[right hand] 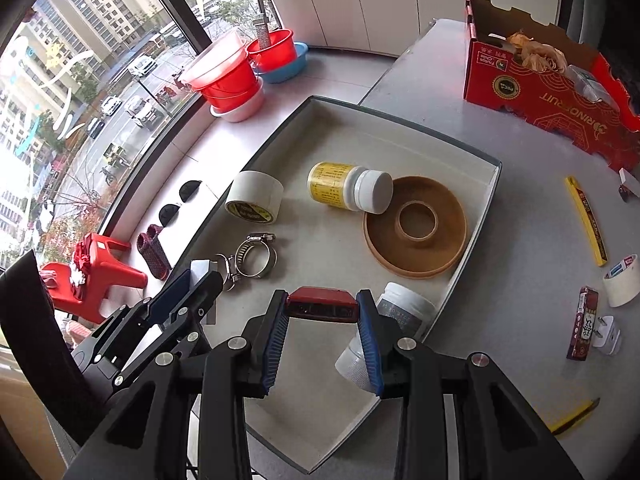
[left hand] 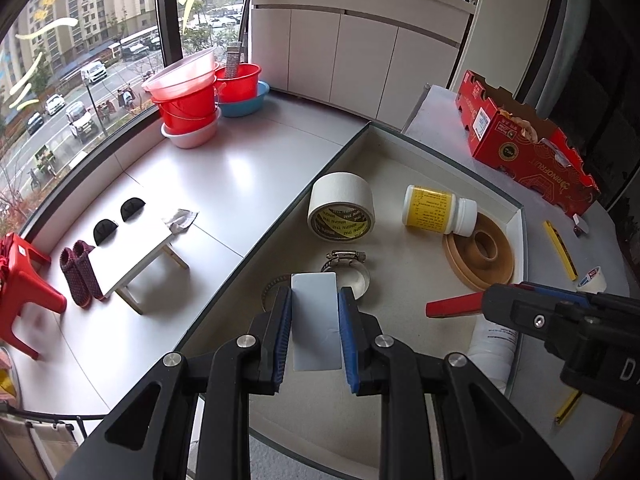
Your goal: Organize rigid objects
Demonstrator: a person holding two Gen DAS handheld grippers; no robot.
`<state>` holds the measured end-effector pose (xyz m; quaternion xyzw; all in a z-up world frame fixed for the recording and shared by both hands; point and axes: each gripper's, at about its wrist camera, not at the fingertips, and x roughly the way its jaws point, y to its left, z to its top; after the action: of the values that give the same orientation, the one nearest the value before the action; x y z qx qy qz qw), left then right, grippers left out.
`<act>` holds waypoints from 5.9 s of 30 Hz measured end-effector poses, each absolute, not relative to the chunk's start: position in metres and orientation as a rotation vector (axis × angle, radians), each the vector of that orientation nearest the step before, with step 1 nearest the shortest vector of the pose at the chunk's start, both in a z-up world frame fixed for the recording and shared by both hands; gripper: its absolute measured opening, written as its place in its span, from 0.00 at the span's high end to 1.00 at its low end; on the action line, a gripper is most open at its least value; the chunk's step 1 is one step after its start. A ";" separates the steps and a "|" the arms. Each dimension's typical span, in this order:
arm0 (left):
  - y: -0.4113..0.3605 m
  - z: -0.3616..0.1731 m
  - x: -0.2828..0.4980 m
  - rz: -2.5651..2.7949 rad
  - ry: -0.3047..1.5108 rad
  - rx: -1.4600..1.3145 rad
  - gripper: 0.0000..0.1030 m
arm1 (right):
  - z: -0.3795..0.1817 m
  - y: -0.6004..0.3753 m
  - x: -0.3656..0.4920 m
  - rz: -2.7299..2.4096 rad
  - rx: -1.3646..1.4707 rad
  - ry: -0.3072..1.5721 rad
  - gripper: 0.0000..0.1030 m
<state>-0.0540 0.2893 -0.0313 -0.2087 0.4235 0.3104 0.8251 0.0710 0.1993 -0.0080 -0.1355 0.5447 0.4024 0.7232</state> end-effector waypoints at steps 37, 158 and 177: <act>0.258 -0.039 -0.057 0.680 0.954 -0.404 0.00 | -0.016 0.132 0.062 0.787 -0.285 1.208 0.10; 0.041 -0.082 0.075 0.279 1.035 -0.162 0.00 | -0.069 -0.031 0.165 0.747 -0.553 0.999 0.60; -0.006 -0.083 0.097 0.125 1.002 -0.077 0.00 | -0.075 -0.185 0.120 0.390 -0.244 1.132 0.11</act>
<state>0.0965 -0.0058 -0.0829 -0.0369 0.4797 0.0596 0.8746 0.1197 -0.1850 -0.0754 -0.1146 0.5315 0.1831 0.8191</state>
